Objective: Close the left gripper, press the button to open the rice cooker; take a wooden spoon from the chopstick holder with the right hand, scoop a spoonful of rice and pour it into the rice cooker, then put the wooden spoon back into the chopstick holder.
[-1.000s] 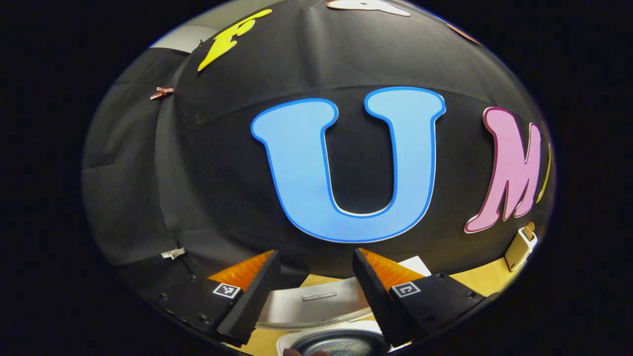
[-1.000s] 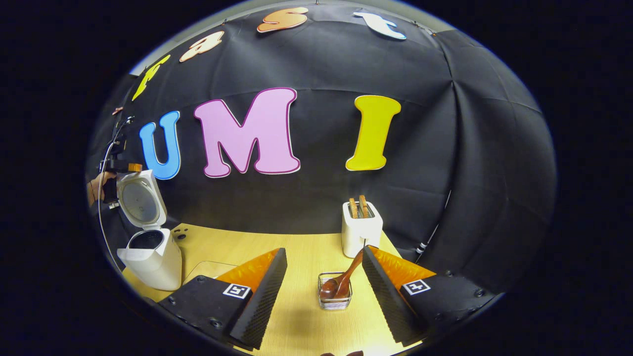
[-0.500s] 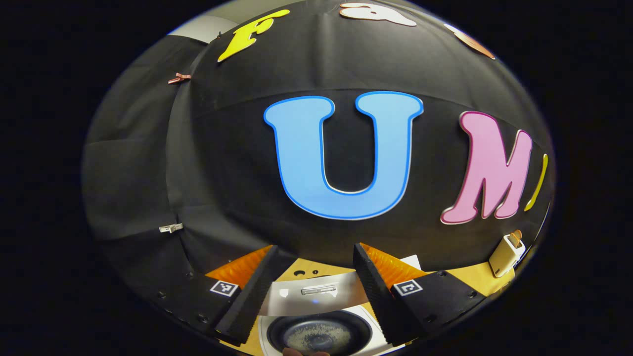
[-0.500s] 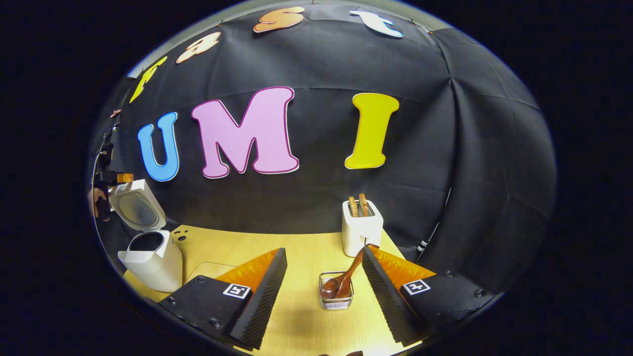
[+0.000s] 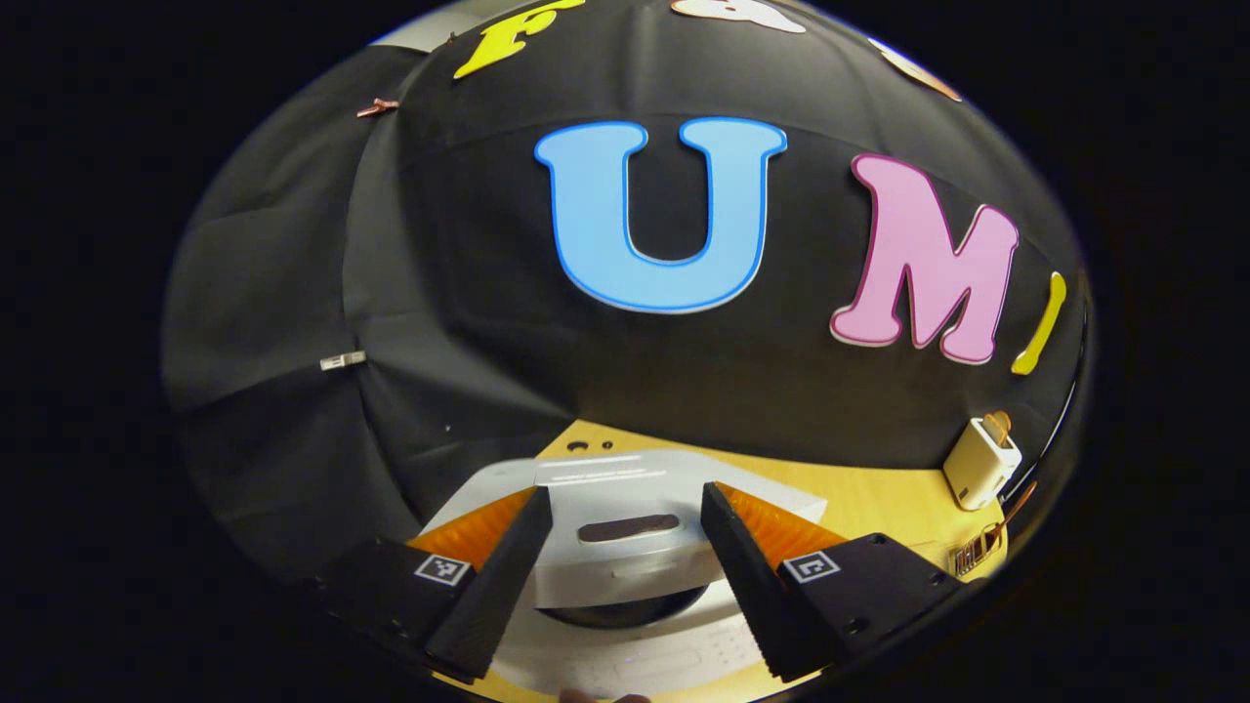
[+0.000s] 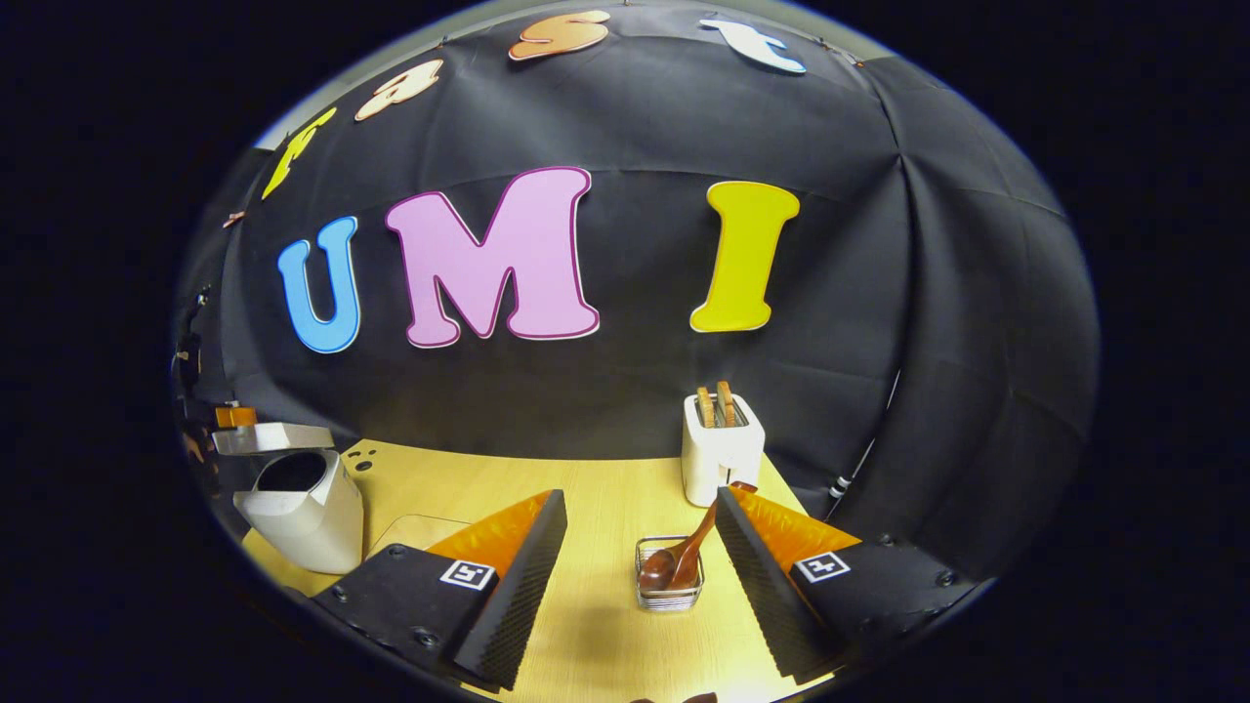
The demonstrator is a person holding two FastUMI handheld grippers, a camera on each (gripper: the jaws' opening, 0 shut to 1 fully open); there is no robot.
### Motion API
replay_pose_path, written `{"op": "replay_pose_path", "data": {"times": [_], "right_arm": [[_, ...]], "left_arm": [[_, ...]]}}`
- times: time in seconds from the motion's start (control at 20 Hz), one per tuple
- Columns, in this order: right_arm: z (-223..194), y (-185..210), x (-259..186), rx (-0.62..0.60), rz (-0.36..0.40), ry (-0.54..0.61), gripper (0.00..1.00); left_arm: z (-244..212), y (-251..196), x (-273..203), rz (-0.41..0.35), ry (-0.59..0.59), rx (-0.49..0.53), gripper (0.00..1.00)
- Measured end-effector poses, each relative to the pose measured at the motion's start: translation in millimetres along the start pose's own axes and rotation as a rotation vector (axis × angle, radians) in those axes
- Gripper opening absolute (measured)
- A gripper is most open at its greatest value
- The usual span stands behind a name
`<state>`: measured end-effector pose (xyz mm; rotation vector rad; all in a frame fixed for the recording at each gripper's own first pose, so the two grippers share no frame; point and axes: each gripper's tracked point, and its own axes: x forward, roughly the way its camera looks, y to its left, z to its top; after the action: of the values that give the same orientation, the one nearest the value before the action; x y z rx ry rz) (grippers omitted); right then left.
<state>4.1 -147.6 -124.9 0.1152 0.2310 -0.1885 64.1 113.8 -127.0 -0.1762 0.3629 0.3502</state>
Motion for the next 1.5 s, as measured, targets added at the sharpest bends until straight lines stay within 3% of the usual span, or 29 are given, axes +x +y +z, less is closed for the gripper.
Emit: {"op": "replay_pose_path", "data": {"times": [0.85,1.2,1.5], "right_arm": [[-14,5,9,-0.003,0.023,0.031,0.95],[-23,15,18,0.007,0.04,0.046,0.95],[-10,40,22,0.019,0.078,0.023,0.95]], "left_arm": [[-84,-1,7,0.018,0.146,0.059,1.0],[-89,-5,8,0.012,0.129,0.099,1.0],[-81,-3,6,-0.02,0.117,0.063,1.0]]}}
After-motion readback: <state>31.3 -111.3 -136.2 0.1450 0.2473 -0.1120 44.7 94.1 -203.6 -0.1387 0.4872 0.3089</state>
